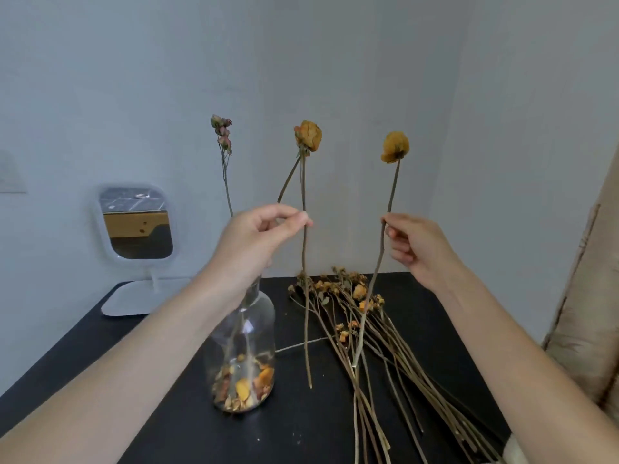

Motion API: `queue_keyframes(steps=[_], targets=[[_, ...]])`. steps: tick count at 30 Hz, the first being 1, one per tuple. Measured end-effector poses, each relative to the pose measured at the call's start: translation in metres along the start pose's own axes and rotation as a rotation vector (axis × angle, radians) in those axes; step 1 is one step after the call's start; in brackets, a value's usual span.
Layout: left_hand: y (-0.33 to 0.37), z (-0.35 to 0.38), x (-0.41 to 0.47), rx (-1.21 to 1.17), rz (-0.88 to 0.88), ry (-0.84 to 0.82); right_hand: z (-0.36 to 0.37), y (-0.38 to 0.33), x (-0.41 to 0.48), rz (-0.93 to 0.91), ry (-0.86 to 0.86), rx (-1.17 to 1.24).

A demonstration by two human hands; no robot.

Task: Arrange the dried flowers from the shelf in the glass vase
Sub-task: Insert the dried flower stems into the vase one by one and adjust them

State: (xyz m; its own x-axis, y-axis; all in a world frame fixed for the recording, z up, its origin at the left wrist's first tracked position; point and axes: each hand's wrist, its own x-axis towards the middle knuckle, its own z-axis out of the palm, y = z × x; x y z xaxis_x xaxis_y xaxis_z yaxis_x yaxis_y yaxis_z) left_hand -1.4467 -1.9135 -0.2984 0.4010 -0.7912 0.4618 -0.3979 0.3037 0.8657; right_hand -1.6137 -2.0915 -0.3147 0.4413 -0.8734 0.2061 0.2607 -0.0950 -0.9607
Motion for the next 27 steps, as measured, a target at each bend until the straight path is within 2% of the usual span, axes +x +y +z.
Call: queue_keyframes(steps=[7, 10, 18, 22, 27], targets=[[0.036, -0.075, 0.026, -0.057, 0.061, 0.432, 0.040, -0.009, -0.001, -0.069, -0.043, -0.003], [0.042, -0.092, 0.033, -0.041, 0.064, 0.529, 0.050, -0.010, -0.001, -0.078, -0.059, -0.007], [0.022, -0.100, 0.042, -0.025, 0.043, 0.555, 0.060, -0.009, 0.004, -0.091, -0.077, -0.009], [-0.007, -0.088, 0.039, 0.005, -0.001, 0.494, 0.062, -0.006, 0.003, -0.094, -0.091, 0.006], [-0.041, -0.078, 0.028, 0.162, -0.017, 0.414, 0.066, -0.005, 0.002, -0.133, -0.101, 0.026]])
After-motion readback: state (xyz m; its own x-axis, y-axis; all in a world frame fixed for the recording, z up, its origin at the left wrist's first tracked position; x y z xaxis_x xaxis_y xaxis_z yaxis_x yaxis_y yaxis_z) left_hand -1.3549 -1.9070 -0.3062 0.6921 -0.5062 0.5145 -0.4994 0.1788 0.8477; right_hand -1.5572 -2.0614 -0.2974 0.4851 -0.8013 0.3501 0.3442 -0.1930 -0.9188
